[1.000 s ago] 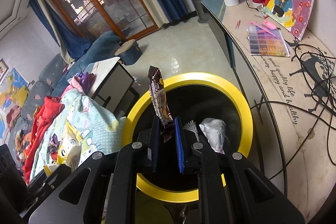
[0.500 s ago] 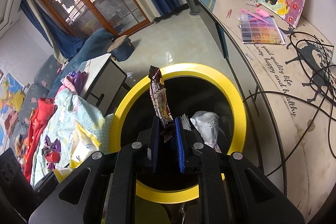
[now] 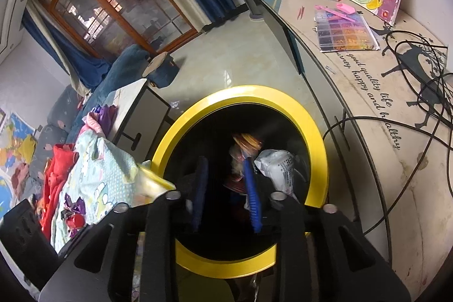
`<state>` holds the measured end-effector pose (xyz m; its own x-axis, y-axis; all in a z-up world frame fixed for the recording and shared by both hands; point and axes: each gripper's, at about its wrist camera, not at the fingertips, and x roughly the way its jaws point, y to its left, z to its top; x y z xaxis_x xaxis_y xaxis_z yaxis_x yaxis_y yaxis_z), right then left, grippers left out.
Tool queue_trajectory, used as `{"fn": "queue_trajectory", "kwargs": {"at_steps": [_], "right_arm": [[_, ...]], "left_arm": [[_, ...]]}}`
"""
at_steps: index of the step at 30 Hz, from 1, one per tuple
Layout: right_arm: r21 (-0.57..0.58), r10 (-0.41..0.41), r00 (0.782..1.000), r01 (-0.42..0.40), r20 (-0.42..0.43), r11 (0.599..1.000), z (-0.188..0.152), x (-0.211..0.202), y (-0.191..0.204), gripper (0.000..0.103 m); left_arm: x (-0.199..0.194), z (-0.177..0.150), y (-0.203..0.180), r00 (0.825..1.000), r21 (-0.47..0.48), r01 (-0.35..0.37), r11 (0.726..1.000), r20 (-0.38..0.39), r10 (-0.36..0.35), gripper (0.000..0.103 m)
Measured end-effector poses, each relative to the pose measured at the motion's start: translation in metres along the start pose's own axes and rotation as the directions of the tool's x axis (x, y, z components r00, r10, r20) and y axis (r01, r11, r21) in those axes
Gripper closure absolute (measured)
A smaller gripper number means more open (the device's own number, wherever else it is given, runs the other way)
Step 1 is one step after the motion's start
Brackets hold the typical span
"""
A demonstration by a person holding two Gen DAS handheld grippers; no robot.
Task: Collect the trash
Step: 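Open both tools to drop the chip bag and candy bar into the bin, then move both open tools back over the red can and wrappers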
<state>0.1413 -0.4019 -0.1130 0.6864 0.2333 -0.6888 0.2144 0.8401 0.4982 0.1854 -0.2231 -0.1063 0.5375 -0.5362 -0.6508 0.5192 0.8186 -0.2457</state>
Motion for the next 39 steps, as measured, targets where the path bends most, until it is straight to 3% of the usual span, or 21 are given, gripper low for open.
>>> {"fn": "queue_trajectory", "kwargs": {"at_steps": [3, 4, 6, 8, 9, 11, 19, 26, 35, 39], "right_arm": [[0.002, -0.011, 1.000, 0.011, 0.007, 1.000, 0.000, -0.001, 0.000, 0.066], [0.000, -0.014, 1.000, 0.014, 0.010, 1.000, 0.000, -0.002, 0.000, 0.064], [-0.001, -0.026, 0.999, 0.026, 0.022, 1.000, 0.000, -0.003, 0.002, 0.056], [-0.014, -0.037, 0.999, 0.037, 0.032, 0.999, 0.000, -0.004, 0.003, 0.056], [-0.022, -0.043, 0.998, 0.044, 0.036, 0.999, 0.000, -0.005, 0.005, 0.056], [-0.036, -0.058, 0.997, 0.060, 0.057, 0.998, 0.000, -0.009, 0.008, 0.046], [-0.118, -0.082, 0.985, 0.100, 0.153, 0.988, 0.000, -0.026, 0.028, 0.037], [-0.218, -0.045, 0.976, 0.093, 0.212, 0.972, -0.007, -0.042, 0.059, 0.031], [-0.325, 0.016, 0.974, 0.059, 0.225, 0.944, -0.025, -0.050, 0.098, 0.030], [-0.364, 0.053, 0.974, 0.031, 0.220, 0.931, -0.035, -0.051, 0.114, 0.028]], "left_arm": [[-0.005, 0.001, 0.003, 1.000, -0.006, -0.012, 1.000, 0.012, 0.012, 0.037], [-0.008, 0.001, 0.005, 1.000, -0.016, -0.018, 1.000, 0.017, 0.018, 0.028], [-0.013, 0.001, 0.009, 0.999, -0.033, -0.017, 0.999, 0.028, 0.018, 0.021], [-0.019, 0.001, 0.011, 0.999, -0.039, -0.025, 0.999, 0.041, 0.027, 0.011], [-0.022, 0.002, 0.011, 0.998, -0.037, -0.035, 0.999, 0.049, 0.037, 0.011], [-0.028, 0.002, 0.011, 0.997, -0.038, -0.043, 0.998, 0.058, 0.045, 0.011], [-0.054, 0.000, 0.015, 0.988, -0.052, -0.096, 0.994, 0.117, 0.102, 0.011], [-0.082, -0.005, 0.031, 0.971, -0.090, -0.153, 0.984, 0.172, 0.167, 0.011], [-0.118, -0.010, 0.053, 0.936, -0.149, -0.232, 0.961, 0.235, 0.262, 0.011], [-0.136, -0.012, 0.063, 0.910, -0.178, -0.266, 0.947, 0.277, 0.308, 0.011]]}}
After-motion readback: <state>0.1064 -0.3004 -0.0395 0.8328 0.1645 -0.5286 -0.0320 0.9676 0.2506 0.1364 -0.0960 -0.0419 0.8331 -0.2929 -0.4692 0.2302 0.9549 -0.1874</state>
